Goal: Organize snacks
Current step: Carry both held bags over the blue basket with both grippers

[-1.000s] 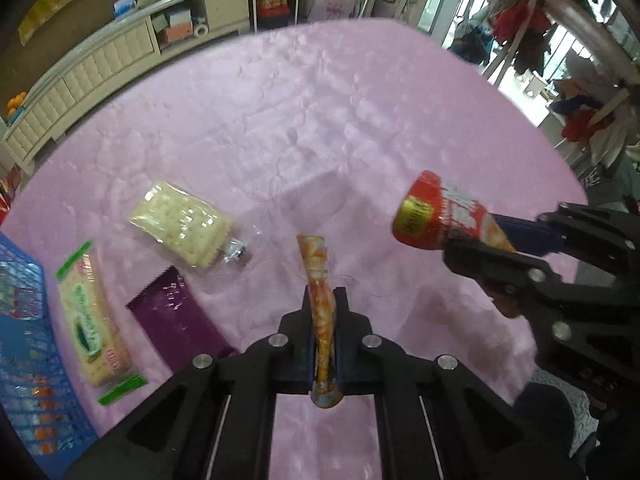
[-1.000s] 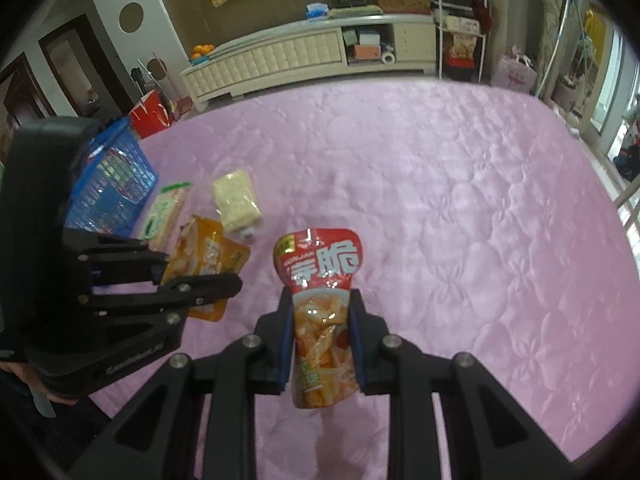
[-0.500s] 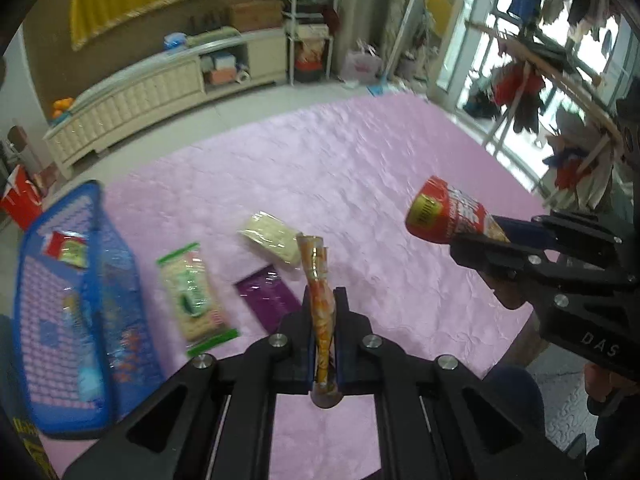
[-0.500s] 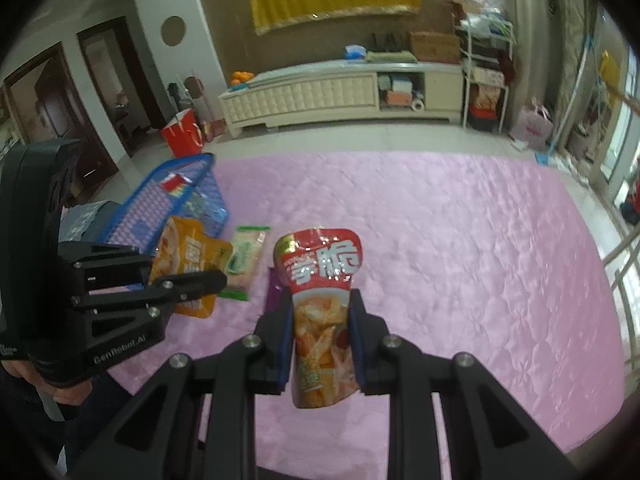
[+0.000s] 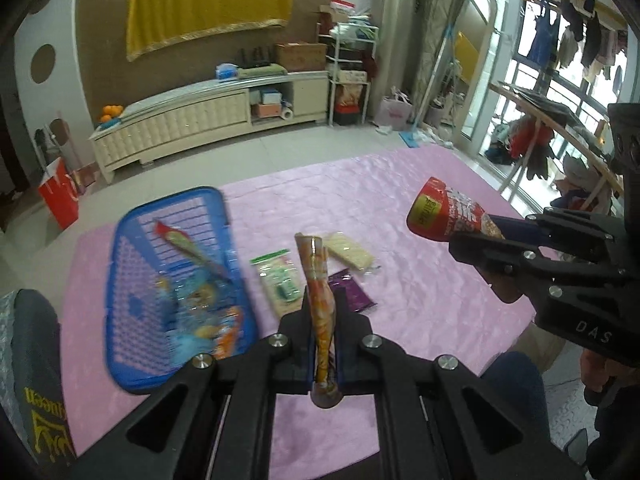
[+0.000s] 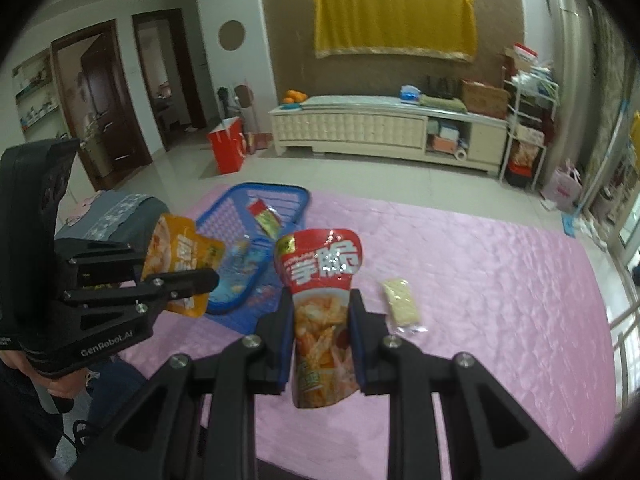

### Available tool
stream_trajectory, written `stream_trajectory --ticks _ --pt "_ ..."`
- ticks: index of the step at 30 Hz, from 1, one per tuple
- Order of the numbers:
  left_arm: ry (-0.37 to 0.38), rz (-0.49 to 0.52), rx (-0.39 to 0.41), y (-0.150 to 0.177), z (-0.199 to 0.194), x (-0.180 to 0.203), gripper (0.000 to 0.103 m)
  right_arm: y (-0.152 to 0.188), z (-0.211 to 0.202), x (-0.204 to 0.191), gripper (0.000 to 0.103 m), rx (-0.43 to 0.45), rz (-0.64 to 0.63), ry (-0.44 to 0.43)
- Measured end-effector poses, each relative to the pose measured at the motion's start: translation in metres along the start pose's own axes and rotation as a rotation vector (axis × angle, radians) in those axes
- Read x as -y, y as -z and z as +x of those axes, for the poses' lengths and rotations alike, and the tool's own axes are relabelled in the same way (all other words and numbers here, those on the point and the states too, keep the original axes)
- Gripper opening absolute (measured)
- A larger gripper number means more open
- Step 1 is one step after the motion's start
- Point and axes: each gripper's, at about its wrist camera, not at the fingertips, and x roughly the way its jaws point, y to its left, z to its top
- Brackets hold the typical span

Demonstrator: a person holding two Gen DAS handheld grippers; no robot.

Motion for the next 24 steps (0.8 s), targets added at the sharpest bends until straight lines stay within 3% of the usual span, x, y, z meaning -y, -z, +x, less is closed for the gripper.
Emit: stream_trajectory --ticks 10,24 --pt "-0.084 -0.038 0.009 0.015 -0.027 -0.069 0.006 -0.015 0.032 -0.058 0.028 -0.007 -0.103 -0.034" --pt "-0.107 -0.106 -0.006 0.019 -0.007 -0.134 0.006 -0.032 0.089 -0.083 0.028 -0.091 -0.141 -0.066"
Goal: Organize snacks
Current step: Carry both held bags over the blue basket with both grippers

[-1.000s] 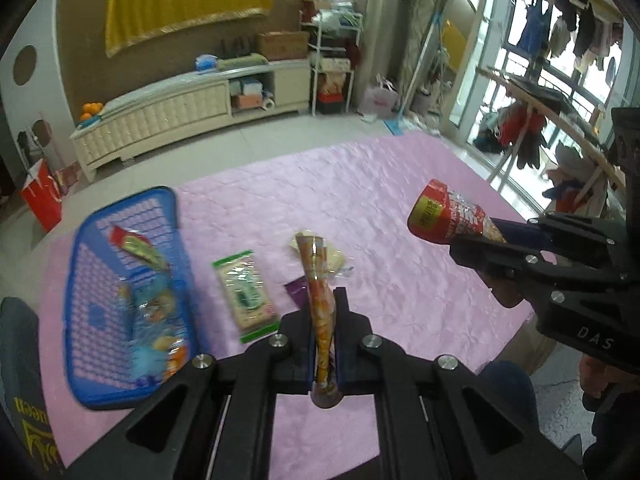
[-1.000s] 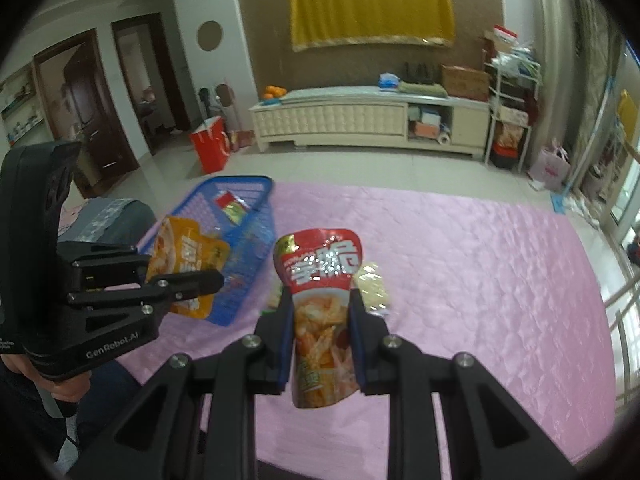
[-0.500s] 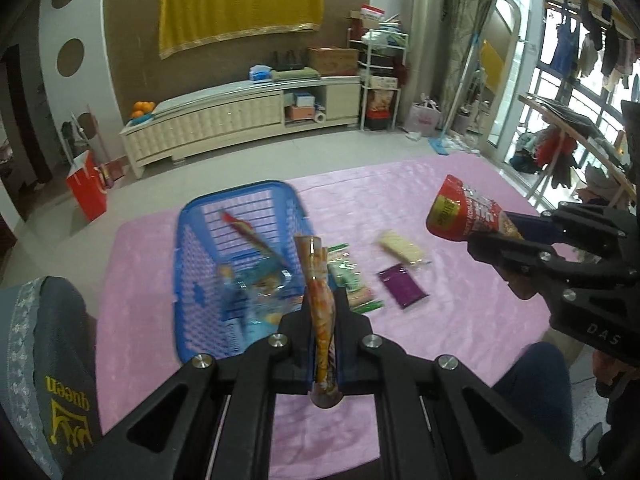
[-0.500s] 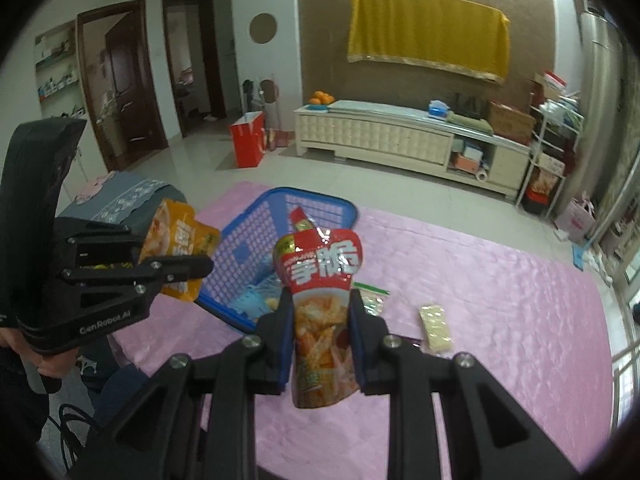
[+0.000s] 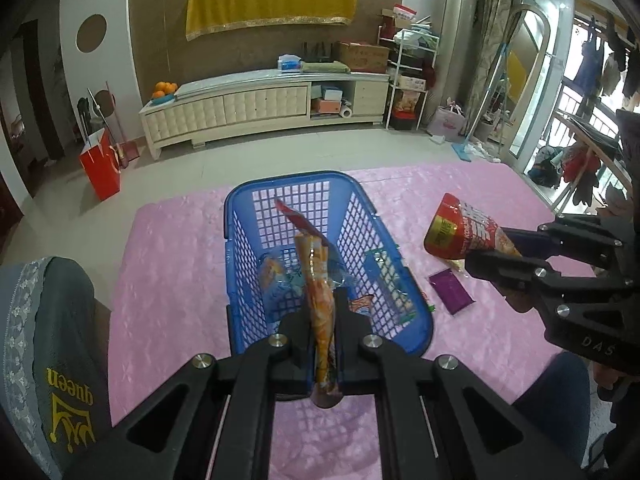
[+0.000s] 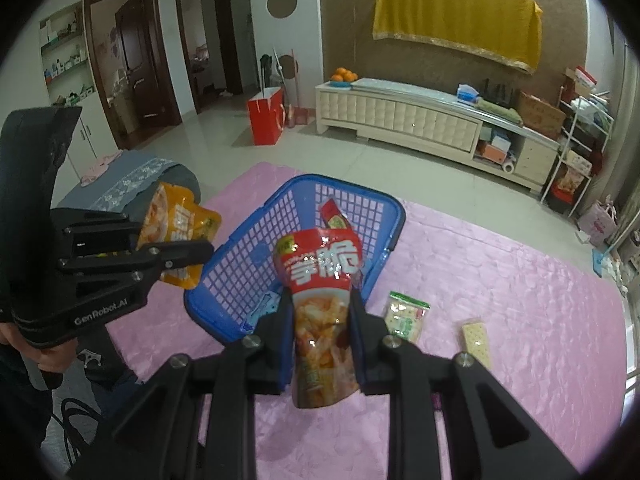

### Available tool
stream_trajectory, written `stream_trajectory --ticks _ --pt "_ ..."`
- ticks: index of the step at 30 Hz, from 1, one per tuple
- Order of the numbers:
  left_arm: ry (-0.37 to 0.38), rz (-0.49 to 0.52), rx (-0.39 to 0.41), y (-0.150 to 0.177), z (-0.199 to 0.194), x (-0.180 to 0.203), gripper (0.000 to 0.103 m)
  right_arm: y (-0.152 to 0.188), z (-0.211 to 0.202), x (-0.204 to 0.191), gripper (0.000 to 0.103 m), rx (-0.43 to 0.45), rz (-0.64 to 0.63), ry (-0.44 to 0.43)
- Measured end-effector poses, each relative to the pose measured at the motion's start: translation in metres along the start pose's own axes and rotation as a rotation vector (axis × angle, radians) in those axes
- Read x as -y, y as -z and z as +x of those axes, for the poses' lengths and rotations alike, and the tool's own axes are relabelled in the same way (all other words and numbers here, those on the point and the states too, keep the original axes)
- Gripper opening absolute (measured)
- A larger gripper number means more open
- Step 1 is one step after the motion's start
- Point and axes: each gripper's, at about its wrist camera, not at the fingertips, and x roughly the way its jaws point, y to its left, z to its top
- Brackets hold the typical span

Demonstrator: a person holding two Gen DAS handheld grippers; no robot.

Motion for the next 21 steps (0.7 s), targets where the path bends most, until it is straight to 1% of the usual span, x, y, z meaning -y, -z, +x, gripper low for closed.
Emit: stream_trajectory --ticks 5,14,21 --pt "0.007 -0.018 -0.027 -0.001 0.023 -0.015 0.006 -0.008 0.024 -0.005 0.028 -0.032 -0.012 -0.006" --pt "0.016 -0.021 -0.071 0.0 0.063 -0.027 0.006 -0.015 0.073 -0.006 0.028 -0.091 -0.046 -0.016" --pt "0.026 -0.025 -0.103 -0.006 0.091 -0.037 0.007 -0.021 0.093 -0.001 0.028 -0.114 -0.056 -0.023"
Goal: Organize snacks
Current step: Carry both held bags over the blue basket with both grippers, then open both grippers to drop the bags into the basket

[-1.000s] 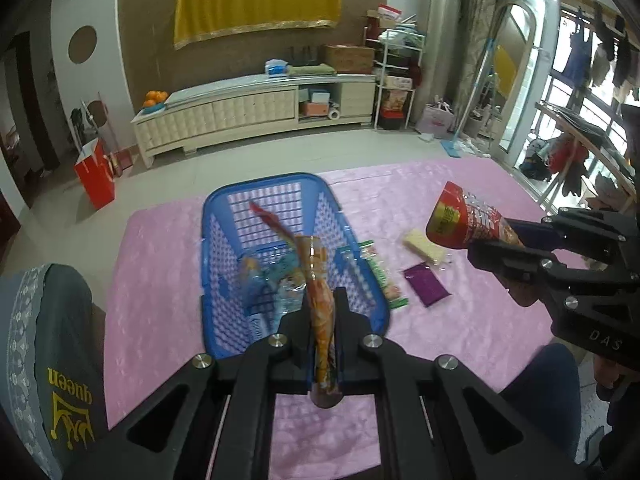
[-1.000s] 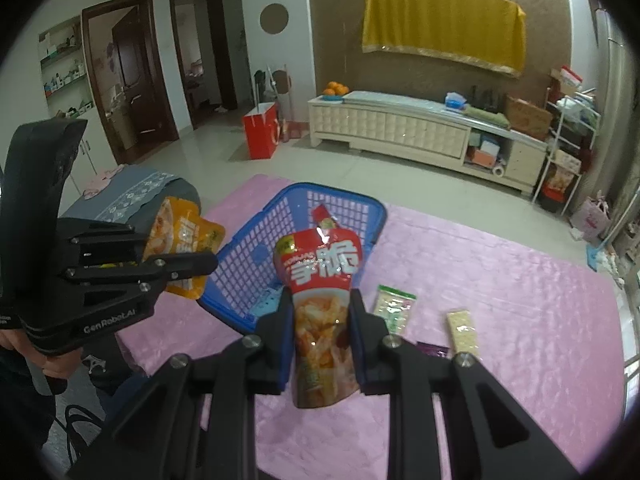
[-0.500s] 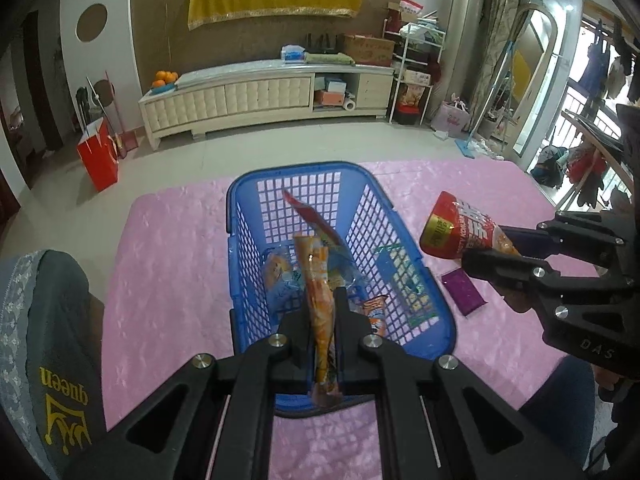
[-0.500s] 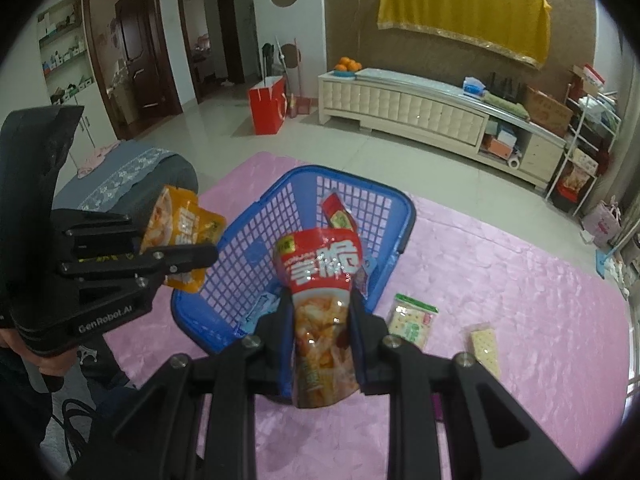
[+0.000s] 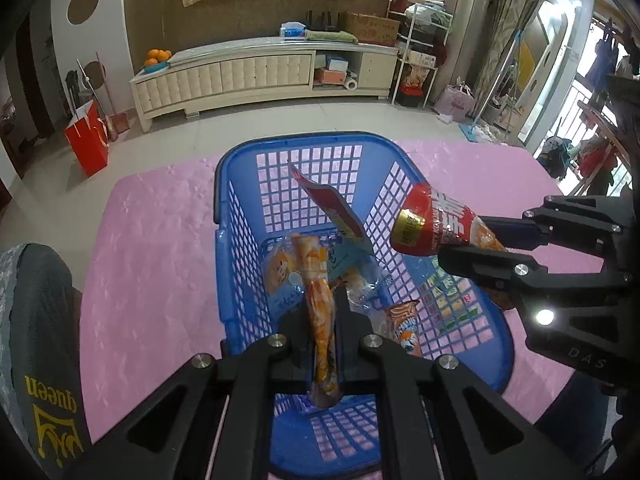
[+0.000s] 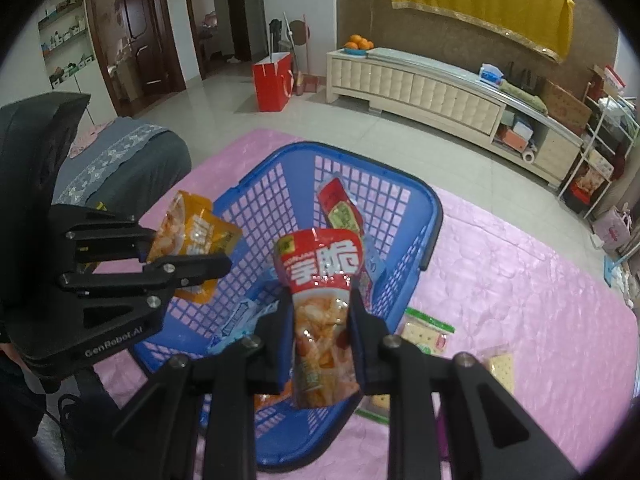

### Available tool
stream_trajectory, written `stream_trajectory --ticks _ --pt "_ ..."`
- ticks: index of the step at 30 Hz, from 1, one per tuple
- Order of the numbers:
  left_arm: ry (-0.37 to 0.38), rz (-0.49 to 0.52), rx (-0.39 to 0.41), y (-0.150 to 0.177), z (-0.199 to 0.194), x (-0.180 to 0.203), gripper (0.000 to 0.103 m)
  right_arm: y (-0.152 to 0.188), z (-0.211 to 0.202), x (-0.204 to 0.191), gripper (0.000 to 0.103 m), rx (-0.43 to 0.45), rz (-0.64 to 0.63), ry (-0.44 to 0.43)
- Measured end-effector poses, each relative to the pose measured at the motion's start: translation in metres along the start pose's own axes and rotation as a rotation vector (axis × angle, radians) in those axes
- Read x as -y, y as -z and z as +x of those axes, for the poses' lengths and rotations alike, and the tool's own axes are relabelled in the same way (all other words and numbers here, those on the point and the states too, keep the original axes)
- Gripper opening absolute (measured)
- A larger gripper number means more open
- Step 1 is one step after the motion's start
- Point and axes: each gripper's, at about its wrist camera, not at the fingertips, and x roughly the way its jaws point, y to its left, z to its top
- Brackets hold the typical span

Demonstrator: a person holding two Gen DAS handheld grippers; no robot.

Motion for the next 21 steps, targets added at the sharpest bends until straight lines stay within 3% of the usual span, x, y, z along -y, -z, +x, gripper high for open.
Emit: stream_trajectory --ticks 7,9,11,16,21 --pt "-0.013 -0.001 -0.012 -0.004 0.012 -0.006 0.008 -0.007 0.019 0.001 0.029 -0.021 -0.024 0.0" --pt "-0.02 -0.004 -0.012 -0.006 0.013 -0.006 0.02 -0.008 0.022 0.002 0.036 -0.018 -0.021 0.003" --pt "-0.036 -0.004 -0.003 -0.005 0.012 -0.006 0.048 -0.008 0.024 0.002 0.045 -0.019 -0.017 0.01" --pt "-0.063 -0.005 0.017 -0.001 0.005 -0.006 0.058 -0.006 0.017 0.009 0.067 0.004 0.013 0.031" --pt "-0.071 -0.014 0.034 -0.001 -0.008 -0.007 0.067 -0.004 -0.001 0.012 0.077 0.031 0.029 0.045"
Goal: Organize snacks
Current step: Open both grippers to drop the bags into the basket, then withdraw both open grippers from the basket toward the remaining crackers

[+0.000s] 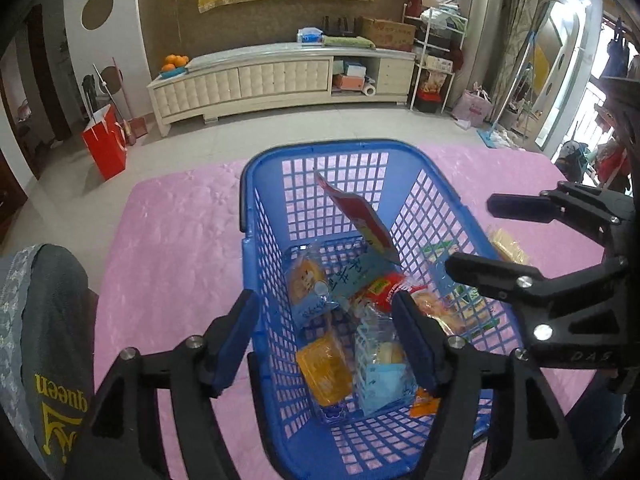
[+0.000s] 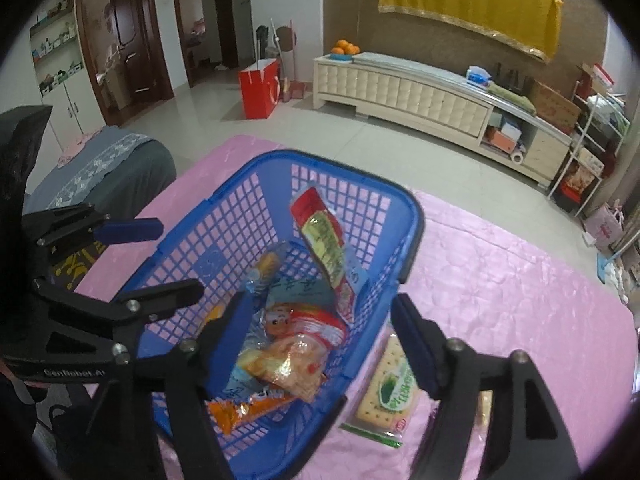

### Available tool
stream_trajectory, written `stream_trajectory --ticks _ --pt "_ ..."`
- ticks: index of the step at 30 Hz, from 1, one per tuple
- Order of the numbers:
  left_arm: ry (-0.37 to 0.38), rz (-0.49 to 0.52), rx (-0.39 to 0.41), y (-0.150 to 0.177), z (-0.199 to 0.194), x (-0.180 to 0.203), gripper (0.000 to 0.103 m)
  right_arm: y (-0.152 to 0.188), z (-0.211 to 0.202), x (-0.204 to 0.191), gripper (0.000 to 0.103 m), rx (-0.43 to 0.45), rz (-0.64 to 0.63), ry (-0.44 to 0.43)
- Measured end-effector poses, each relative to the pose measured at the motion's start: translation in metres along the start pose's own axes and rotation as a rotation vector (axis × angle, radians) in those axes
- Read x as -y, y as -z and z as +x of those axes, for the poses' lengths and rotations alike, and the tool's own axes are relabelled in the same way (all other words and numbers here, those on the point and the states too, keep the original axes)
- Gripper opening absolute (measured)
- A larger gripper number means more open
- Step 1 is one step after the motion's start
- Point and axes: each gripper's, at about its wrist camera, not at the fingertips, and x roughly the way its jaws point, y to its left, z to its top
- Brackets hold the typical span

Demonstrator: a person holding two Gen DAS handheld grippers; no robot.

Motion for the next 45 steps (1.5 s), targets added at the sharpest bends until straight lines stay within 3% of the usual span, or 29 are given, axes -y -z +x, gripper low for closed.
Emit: stream_trajectory --ticks 8,21,27,33,45 --pt "-0.003 0.006 0.033 0.0 -0.037 0.016 0.077 0.005 -0.046 0.01 0.077 0.03 0.03 0.033" --pt "0.028 0.067 0.111 -0.012 -0.091 0.079 0.081 0.031 -0.113 0.045 0.084 0.093 0.128 0.069" --pt "0.05 0.097 0.088 -0.007 -0.08 0.117 0.081 0.058 -0.12 0.071 0.084 0.056 0.173 0.106" --pt "0.087 0.061 0.047 -0.002 -0.055 0.147 0.081 0.082 -0.124 0.093 0.084 0.035 0.173 0.134" --pt "0.115 0.074 0.025 -0.001 -0.021 0.201 0.081 0.123 -0.11 0.142 0.084 0.003 0.259 0.112"
